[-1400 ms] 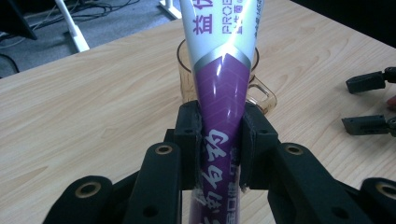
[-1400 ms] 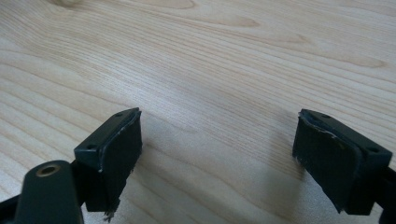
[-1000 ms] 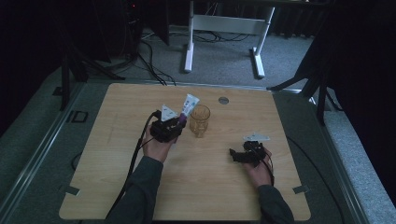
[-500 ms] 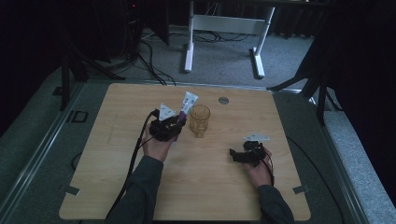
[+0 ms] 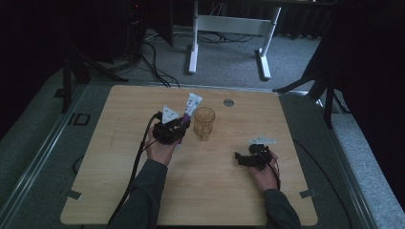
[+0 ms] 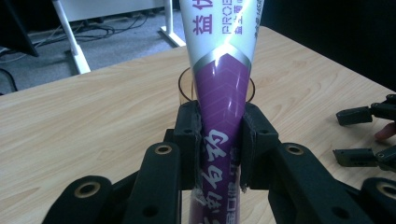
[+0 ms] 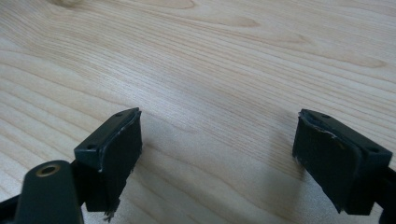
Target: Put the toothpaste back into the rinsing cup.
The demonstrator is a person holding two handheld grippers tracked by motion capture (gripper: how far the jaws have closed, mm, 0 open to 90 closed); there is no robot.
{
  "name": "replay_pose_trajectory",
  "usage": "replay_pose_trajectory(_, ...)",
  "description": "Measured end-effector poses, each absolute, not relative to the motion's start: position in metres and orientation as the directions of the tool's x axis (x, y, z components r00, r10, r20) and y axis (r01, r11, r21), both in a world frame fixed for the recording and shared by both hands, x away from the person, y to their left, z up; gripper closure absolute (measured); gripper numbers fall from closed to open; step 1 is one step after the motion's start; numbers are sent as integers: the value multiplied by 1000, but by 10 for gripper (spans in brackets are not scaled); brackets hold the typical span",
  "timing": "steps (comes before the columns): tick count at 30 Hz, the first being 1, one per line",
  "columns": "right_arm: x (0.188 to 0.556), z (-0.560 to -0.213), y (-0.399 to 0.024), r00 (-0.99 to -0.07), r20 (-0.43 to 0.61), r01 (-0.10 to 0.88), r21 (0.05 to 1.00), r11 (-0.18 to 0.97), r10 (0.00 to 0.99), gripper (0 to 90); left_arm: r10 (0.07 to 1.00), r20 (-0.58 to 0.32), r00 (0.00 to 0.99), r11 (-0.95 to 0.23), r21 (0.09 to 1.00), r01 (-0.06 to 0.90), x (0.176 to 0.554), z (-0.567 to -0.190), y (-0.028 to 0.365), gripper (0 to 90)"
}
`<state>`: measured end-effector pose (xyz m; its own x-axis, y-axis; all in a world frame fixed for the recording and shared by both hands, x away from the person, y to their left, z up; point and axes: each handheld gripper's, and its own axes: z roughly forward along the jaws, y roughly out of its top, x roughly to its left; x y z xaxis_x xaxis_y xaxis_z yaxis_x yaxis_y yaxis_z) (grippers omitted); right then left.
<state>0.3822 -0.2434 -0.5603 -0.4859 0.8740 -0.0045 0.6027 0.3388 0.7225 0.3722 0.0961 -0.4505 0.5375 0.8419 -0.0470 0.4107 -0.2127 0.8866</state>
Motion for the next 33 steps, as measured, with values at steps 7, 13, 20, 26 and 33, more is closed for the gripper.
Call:
replay_pose_trajectory(7, 382, -560, -243, -486, -5, 603, 722, 339, 874, 156, 844, -58, 533, -195, 893, 406, 373, -447, 98, 718)
replay_pose_trajectory(13, 382, -560, -243, -486, -5, 603, 722, 339, 874, 155, 849, -57, 526, -189, 896, 402, 376, -445, 98, 717)
replay_pose_trajectory(20, 382, -560, -243, -486, -5, 602, 723, 339, 874, 156, 852, -72, 518, -169, 900, 402, 378, -444, 99, 717)
replay_pose_trajectory(26, 382, -560, -243, -486, -4, 603, 723, 339, 874, 156, 852, -66, 520, -170, 904, 392, 381, -440, 98, 717)
replay_pose_trajectory(33, 382, -560, -243, -486, -5, 603, 722, 339, 874, 156, 852, -76, 519, -158, 907, 391, 386, -434, 100, 717)
